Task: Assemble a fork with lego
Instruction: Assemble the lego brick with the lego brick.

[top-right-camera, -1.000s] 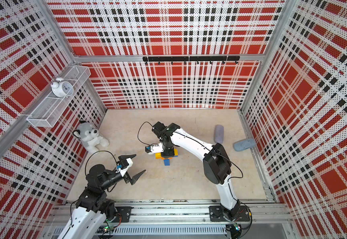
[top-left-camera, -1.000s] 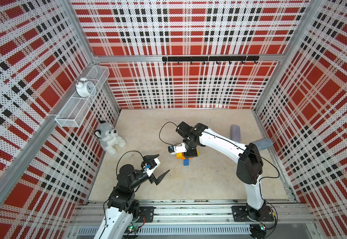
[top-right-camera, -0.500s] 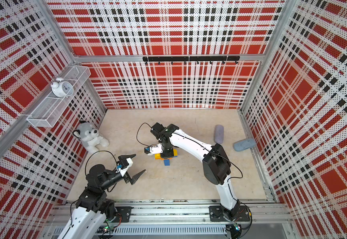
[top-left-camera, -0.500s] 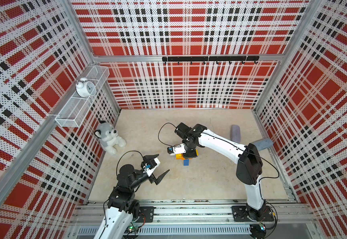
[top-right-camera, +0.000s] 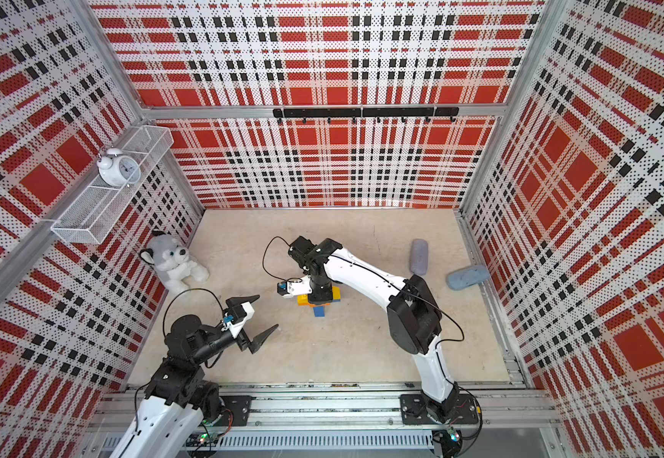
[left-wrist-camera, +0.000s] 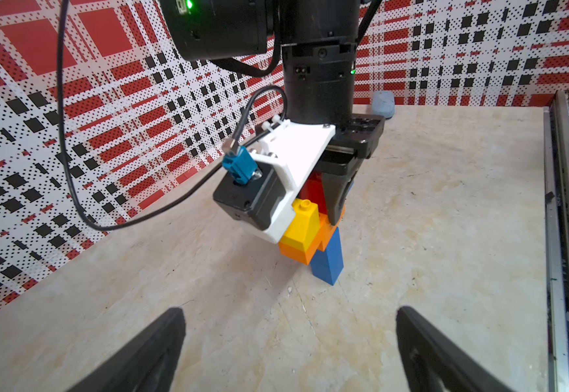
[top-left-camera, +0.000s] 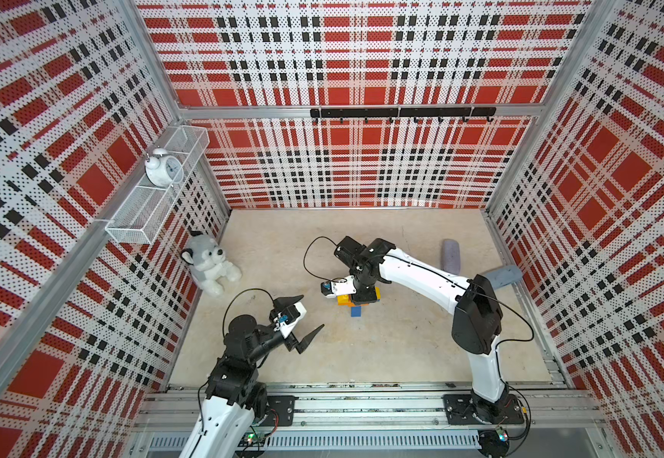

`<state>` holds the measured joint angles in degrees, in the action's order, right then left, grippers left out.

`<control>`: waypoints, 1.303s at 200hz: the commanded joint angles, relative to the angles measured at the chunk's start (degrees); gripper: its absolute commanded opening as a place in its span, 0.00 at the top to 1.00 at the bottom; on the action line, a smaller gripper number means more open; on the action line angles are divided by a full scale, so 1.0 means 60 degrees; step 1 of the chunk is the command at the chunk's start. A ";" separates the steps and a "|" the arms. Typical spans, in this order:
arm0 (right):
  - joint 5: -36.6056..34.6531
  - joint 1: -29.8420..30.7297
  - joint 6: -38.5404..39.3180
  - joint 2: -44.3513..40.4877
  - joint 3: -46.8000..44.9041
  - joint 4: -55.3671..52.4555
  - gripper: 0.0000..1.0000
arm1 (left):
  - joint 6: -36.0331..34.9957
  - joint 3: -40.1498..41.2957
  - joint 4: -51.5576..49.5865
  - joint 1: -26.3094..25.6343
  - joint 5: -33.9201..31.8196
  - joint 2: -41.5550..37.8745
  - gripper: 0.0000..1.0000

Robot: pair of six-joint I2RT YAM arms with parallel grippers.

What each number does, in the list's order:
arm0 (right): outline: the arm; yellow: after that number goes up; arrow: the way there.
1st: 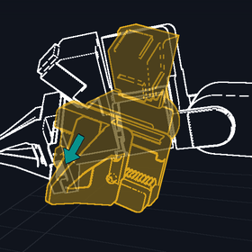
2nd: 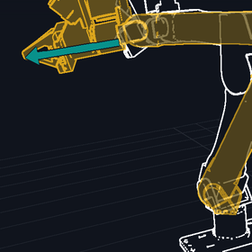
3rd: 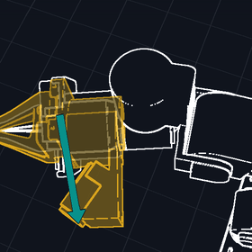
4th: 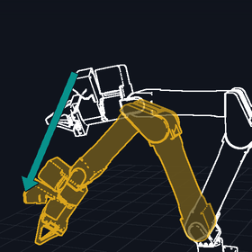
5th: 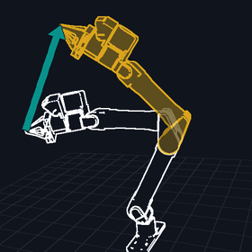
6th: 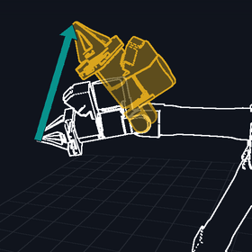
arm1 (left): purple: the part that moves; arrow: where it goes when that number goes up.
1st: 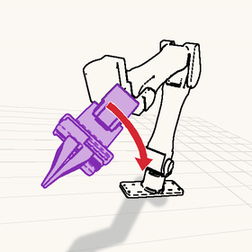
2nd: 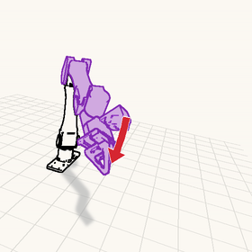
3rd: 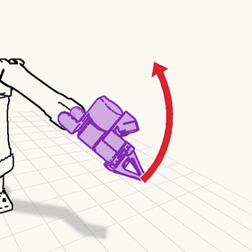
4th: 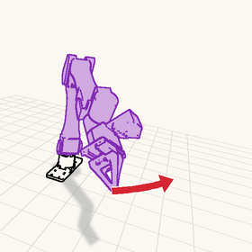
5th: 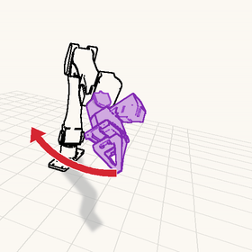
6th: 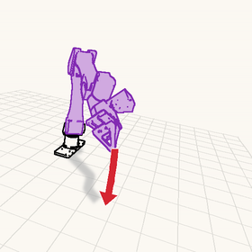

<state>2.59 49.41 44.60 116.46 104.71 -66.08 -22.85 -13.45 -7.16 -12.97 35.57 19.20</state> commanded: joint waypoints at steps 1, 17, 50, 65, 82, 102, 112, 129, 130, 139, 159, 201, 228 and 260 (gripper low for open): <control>-0.0058 0.0067 -0.0138 0.0046 -0.0238 -0.0026 0.76 | -0.0123 0.0046 -0.0096 -0.0067 -0.0055 0.0037 0.02; -0.0050 0.0071 -0.0146 0.0085 -0.0252 0.0082 0.76 | -0.0132 0.0030 -0.0096 -0.0079 -0.0071 0.0067 0.02; 0.0101 0.0071 -0.0138 0.0302 -0.0143 0.0134 0.76 | -0.0146 0.0030 -0.0096 -0.0079 -0.0091 0.0066 0.02; 0.0152 0.0071 -0.0168 0.0473 0.0034 0.0075 0.76 | -0.0157 0.0045 -0.0096 -0.0079 -0.0085 0.0065 0.02; 0.0239 0.0071 -0.0197 0.0569 0.0193 0.0057 0.76 | -0.0187 0.0056 -0.0096 -0.0079 -0.0086 0.0066 0.02; 0.0210 0.0099 -0.0190 0.0636 0.0216 0.0021 0.76 | -0.0223 0.0074 -0.0096 -0.0079 -0.0110 0.0063 0.02; 0.0075 0.0122 -0.0175 0.0643 0.0106 -0.0012 0.76 | -0.0238 0.0074 -0.0104 -0.0078 -0.0127 0.0066 0.02; 0.0066 0.0130 -0.0210 0.0643 -0.0060 -0.0031 0.76 | -0.0269 0.0091 -0.0097 -0.0080 -0.0128 0.0053 0.02; 0.0066 0.0130 -0.0218 0.0643 -0.0069 -0.0031 0.76 | -0.0274 0.0097 -0.0096 -0.0080 -0.0128 0.0052 0.02; 0.0095 0.0137 -0.0261 0.0687 -0.0128 -0.0053 0.76 | -0.0278 0.0116 -0.0096 -0.0093 -0.0137 0.0037 0.02; 0.0165 0.0158 -0.0392 0.0829 -0.0232 -0.0090 0.76 | -0.0297 0.0146 -0.0083 -0.0090 -0.0143 0.0008 0.02; 0.0171 -0.0004 -0.0333 0.0861 -0.0655 0.0193 0.77 | -0.0293 0.0191 -0.0091 -0.0089 -0.0169 -0.0062 0.02; 0.0331 -0.0177 -0.0126 0.0704 -0.0940 0.0263 0.78 | -0.0293 0.0221 -0.0067 -0.0092 -0.0179 -0.0072 0.02; 0.0418 -0.0229 0.0111 0.0531 -0.1348 0.0443 0.78 | -0.0293 0.0244 -0.0034 -0.0094 -0.0193 -0.0066 0.02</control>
<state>4.21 48.47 43.90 115.37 101.95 -62.63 -24.10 -12.67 -7.38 -13.21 34.94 19.22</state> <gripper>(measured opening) 0.354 0.985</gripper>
